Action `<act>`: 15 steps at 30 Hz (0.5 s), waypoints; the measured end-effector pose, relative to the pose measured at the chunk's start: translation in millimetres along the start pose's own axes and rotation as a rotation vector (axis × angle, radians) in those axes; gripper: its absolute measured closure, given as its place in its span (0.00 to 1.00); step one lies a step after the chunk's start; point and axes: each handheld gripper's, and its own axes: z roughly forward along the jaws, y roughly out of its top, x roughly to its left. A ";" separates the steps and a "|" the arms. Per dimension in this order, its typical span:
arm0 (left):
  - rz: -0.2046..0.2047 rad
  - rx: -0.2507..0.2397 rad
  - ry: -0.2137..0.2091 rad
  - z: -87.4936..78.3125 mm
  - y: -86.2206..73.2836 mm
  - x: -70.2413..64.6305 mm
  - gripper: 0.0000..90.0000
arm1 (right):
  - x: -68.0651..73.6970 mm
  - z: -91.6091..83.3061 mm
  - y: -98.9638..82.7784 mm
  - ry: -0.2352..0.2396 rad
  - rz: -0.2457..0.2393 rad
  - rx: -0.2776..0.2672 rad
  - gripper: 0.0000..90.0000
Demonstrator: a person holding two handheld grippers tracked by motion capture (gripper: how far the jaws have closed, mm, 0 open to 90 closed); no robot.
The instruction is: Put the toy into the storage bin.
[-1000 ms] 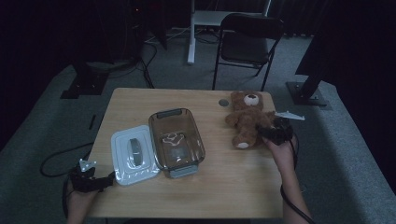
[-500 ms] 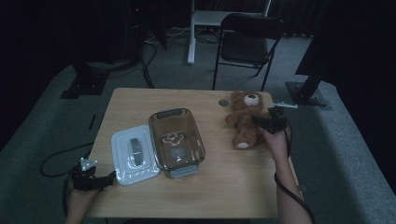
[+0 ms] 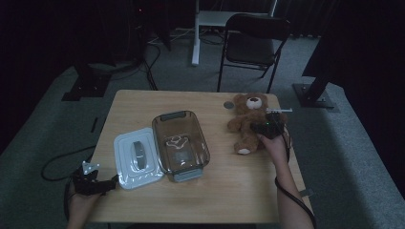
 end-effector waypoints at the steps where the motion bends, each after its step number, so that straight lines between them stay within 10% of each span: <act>1: -0.001 0.000 0.001 -0.1 -0.1 -0.1 0.01 | 0.3 0.7 -0.1 -0.005 0.000 0.005 0.19; 15: 0.002 0.000 -0.003 -0.3 -0.4 -0.2 0.01 | 9.2 0.4 -1.1 -0.030 -0.093 0.029 0.58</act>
